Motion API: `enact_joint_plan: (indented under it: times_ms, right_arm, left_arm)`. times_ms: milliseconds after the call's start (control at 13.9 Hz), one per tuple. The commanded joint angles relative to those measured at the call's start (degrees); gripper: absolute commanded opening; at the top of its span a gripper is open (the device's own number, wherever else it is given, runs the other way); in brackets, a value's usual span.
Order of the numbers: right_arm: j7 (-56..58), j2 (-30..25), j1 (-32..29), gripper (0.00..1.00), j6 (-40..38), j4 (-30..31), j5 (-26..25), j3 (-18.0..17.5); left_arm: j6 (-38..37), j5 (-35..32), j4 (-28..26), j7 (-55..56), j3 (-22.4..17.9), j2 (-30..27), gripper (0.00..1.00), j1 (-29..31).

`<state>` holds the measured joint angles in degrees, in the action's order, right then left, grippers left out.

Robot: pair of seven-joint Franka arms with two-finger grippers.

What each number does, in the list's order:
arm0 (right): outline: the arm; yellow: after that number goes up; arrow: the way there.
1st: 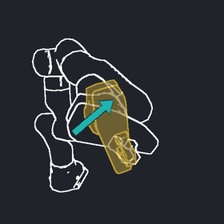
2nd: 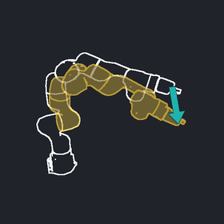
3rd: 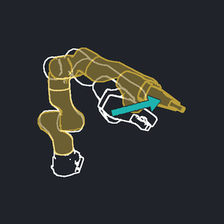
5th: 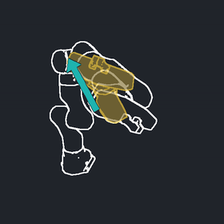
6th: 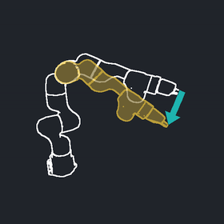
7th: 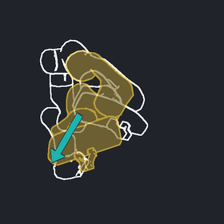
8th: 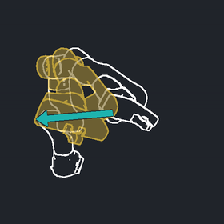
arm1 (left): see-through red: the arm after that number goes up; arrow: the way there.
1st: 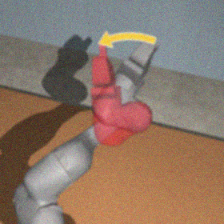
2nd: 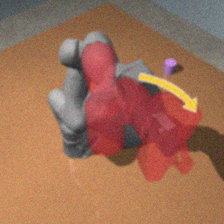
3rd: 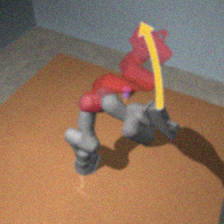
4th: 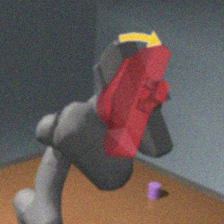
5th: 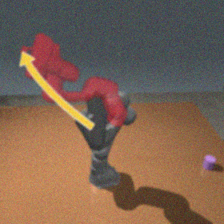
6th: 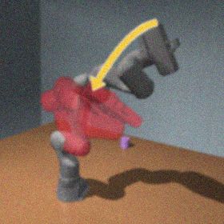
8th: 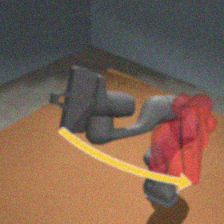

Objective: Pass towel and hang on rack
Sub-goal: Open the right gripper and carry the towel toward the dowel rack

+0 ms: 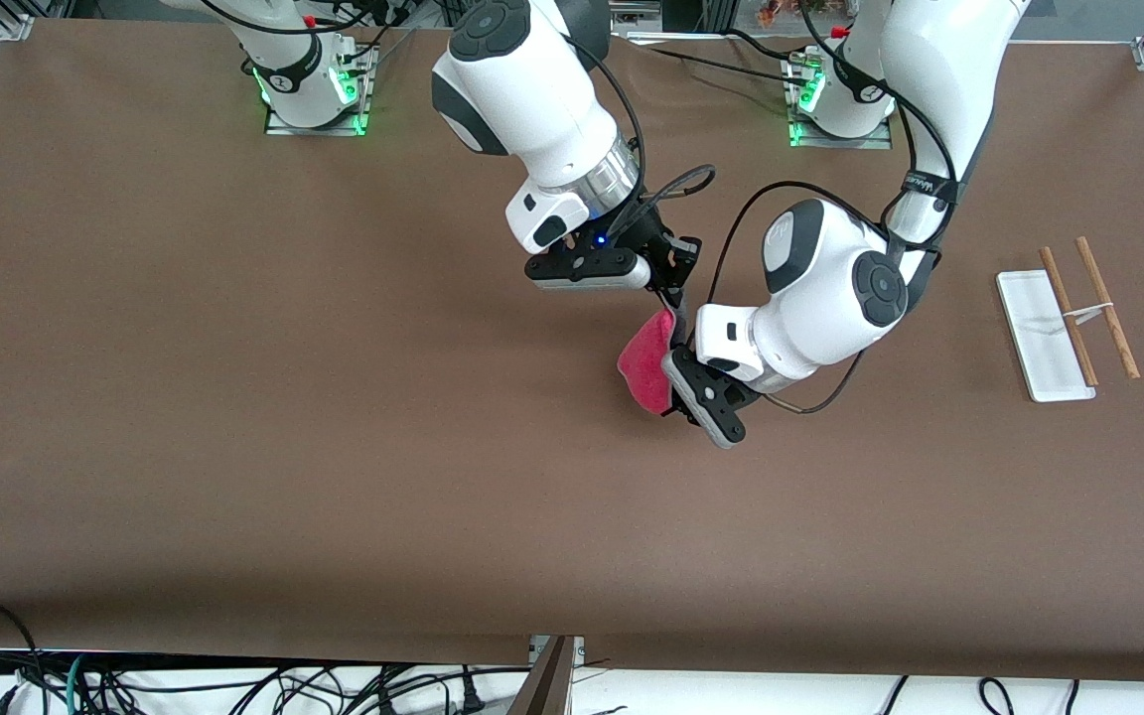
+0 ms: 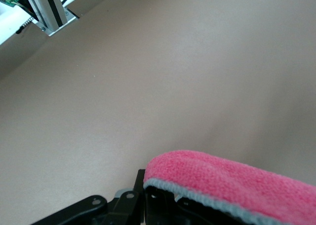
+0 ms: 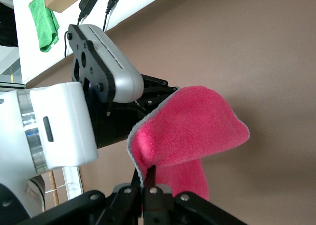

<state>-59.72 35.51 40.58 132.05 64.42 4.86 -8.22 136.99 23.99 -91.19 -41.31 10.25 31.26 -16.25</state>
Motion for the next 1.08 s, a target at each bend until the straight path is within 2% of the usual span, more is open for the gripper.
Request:
enact_joint_plan:
  times_ms: [0,359,502,789,1004]
  right_arm:
    - [0.48,0.18,0.38,1.0,0.05,-0.96,-1.16,0.31]
    - [2.06,-0.09,-0.59,1.0,-0.64,-0.96,-2.23,0.57]
    - [6.87,-0.52,-3.56,1.0,-2.57,-0.96,-2.14,0.58]
    - [25.4,-2.1,-11.11,1.0,-14.41,-0.96,-2.22,0.75]
    - [38.66,-4.12,-18.32,1.0,-20.67,-0.96,-2.14,2.77]
  left_arm:
    - [-3.04,1.58,0.92,-1.57,-0.58,-0.76,0.0,0.95]
    - [-7.51,1.5,0.57,-1.66,-0.75,-2.78,0.0,3.93]
    - [-11.29,1.5,0.48,-1.66,-1.54,-4.62,0.0,5.6]
    - [-25.24,1.06,0.83,-1.66,-5.58,-9.46,0.0,10.69]
    - [-38.16,-1.13,1.27,-1.93,-9.44,-13.85,0.0,15.18]
